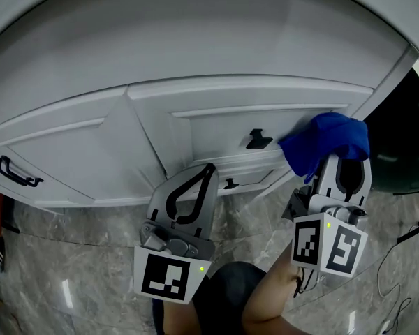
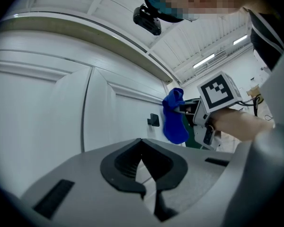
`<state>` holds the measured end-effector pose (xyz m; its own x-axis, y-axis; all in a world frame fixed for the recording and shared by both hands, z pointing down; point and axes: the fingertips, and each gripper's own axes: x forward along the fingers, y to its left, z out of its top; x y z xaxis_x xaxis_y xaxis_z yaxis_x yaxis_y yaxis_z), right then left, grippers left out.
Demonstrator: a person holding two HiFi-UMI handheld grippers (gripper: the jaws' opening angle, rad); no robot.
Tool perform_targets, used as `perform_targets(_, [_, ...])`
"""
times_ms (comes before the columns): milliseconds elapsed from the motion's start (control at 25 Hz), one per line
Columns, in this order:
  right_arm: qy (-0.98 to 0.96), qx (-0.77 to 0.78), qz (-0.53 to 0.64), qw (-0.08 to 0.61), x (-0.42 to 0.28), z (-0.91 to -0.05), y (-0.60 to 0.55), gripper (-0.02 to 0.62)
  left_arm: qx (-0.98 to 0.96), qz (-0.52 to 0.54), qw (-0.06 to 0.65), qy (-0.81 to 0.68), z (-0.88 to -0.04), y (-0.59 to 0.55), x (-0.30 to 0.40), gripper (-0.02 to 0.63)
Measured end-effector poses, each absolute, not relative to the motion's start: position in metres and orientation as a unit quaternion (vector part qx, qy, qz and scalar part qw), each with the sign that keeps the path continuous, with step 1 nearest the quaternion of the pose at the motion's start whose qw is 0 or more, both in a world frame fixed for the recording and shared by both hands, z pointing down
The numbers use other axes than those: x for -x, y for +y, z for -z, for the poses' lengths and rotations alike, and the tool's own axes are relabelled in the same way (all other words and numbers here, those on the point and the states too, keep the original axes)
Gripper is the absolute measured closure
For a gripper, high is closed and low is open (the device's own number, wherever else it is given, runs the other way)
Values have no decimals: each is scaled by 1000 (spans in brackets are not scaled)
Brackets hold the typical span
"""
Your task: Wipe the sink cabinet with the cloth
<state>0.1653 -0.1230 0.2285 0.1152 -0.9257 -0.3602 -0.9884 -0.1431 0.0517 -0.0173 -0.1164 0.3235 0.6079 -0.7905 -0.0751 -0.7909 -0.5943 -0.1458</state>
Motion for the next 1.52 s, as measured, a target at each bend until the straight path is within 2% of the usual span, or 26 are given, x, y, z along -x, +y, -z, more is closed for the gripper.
perform_targets(320, [690,711,-105,89,-153,-224,-121,480,886,1,81,456,-320,-116,28,606])
perform_targets(600, [839,524,-63,133,-54,-193,-97,480,857,0,66,511,-314,-115,68,606])
perform_targets(800, [849,525,-59,14,7,-252,-109,479,823,85,151,541,-310,-112,101,606])
perform_targets(1000, [865,502,-28,-10,42,-289,-118,480,798,25,71,598,-312,-110,127,606])
perform_targets(1280, [867,498,-21,-11,61,-305,-120,480,817,4,56,574,-312,-109,118,606])
perform_targets(1520, [875,483,-19,14,63,-301,-121,480,825,23,65,562,-316,-113,102,606])
